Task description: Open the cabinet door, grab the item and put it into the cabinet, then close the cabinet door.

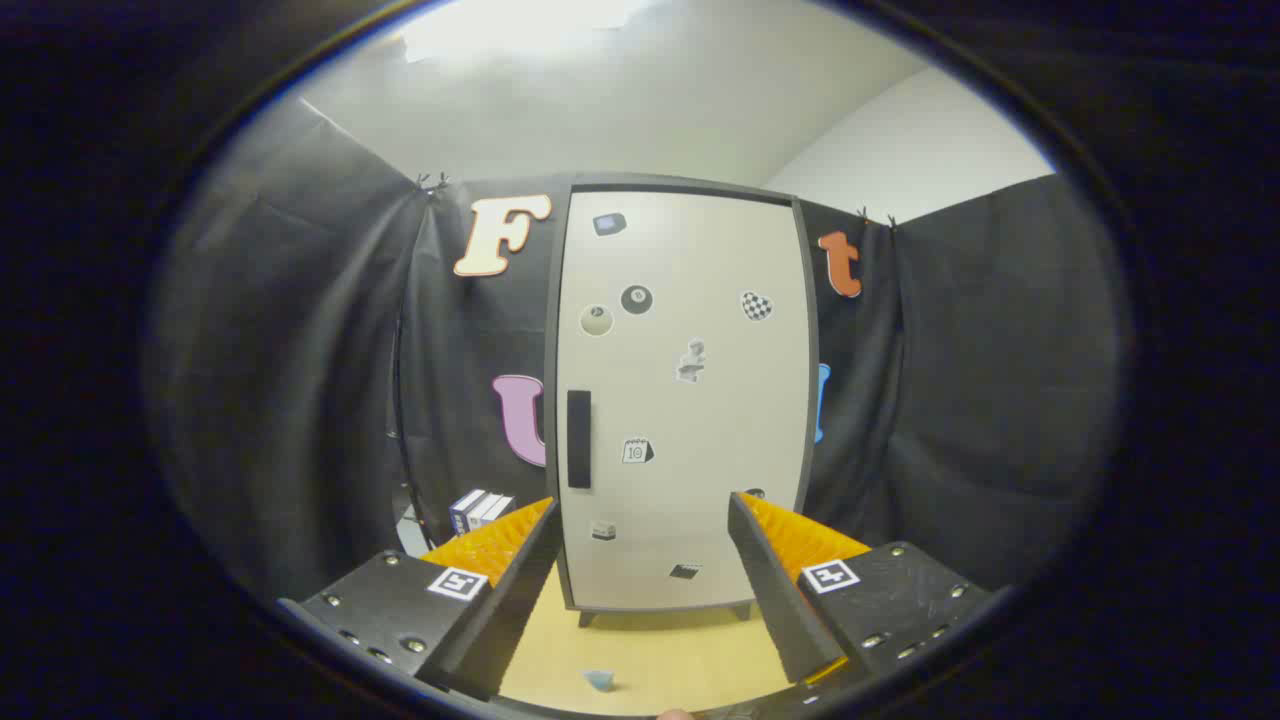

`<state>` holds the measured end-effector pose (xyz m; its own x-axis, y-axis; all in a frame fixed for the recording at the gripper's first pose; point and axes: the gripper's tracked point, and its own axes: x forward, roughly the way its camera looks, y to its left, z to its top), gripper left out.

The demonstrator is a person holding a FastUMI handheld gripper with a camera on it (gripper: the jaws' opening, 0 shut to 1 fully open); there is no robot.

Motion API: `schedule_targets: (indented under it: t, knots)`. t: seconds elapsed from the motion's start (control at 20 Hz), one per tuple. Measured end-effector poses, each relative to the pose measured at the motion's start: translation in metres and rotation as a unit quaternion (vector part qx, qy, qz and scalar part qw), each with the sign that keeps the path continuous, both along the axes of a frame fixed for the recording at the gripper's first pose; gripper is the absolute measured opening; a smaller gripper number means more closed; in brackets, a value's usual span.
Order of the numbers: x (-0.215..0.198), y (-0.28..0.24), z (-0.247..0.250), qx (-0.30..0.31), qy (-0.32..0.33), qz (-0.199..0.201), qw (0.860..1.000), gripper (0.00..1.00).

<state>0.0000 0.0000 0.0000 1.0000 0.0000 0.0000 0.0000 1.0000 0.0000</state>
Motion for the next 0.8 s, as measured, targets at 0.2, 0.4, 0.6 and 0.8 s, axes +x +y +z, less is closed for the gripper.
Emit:
schedule_targets:
  t: [0.2, 0.4, 0.6, 0.8]
  knots:
    - [-0.001, -0.001, 0.0, -0.002, -0.002, -0.004, 1.0, 0.99]
    - [0.005, 0.0, 0.004, 0.012, -0.005, -0.002, 1.0, 0.99]
    - [0.01, -0.006, 0.009, 0.024, -0.011, -0.008, 1.0, 0.98]
    - [0.015, -0.011, 0.006, 0.017, -0.003, -0.009, 1.0, 0.98]
